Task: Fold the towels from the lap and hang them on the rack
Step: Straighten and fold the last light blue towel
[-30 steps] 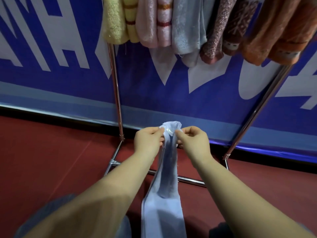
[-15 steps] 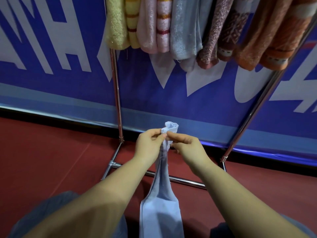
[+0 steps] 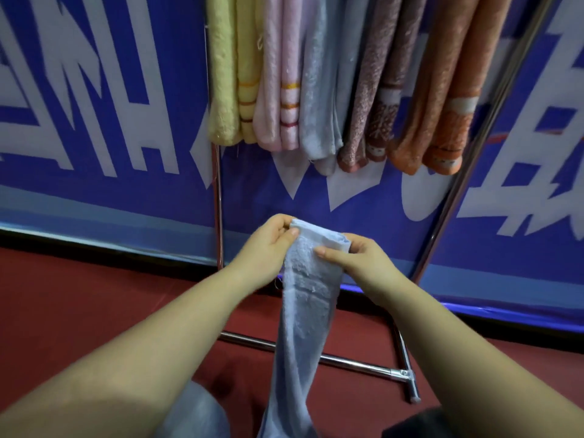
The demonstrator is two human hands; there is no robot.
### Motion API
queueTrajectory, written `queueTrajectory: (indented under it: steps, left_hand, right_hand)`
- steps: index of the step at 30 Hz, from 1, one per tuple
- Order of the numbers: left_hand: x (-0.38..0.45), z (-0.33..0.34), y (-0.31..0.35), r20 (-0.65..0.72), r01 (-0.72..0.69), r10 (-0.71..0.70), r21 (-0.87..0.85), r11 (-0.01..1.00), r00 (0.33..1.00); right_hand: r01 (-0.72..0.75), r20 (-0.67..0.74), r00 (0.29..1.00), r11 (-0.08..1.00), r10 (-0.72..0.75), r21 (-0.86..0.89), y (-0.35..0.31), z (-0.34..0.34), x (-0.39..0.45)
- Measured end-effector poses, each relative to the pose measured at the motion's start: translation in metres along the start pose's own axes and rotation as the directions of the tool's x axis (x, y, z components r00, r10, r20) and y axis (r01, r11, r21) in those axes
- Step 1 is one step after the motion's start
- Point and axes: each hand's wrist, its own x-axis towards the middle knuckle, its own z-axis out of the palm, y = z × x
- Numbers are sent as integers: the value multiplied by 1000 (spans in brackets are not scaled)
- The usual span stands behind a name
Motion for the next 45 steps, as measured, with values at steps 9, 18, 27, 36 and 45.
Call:
queueTrajectory:
  steps: [9, 18, 27, 36, 45]
  left_hand:
    - [39, -41, 170, -212, -203, 309, 408, 890, 927]
    - [49, -59, 240, -148, -147, 183, 228, 963, 972]
    - [33, -59, 230, -182, -145, 146, 19, 989, 972]
    - [24, -48, 216, -285, -182, 150, -87, 980, 947]
    - [25, -29, 190, -194, -165, 125, -204, 965, 973]
  right_hand:
    - [400, -199, 859, 861, -472, -315, -181, -7, -4]
    - [357, -179, 888, 882, -423, -308, -261, -2, -31]
    - [270, -98, 951, 944, -292, -191, -266, 12, -40]
    - [150, 35, 988, 988, -149, -25, -253, 9, -41]
    - [209, -27, 973, 928, -228, -309, -238, -7, -28]
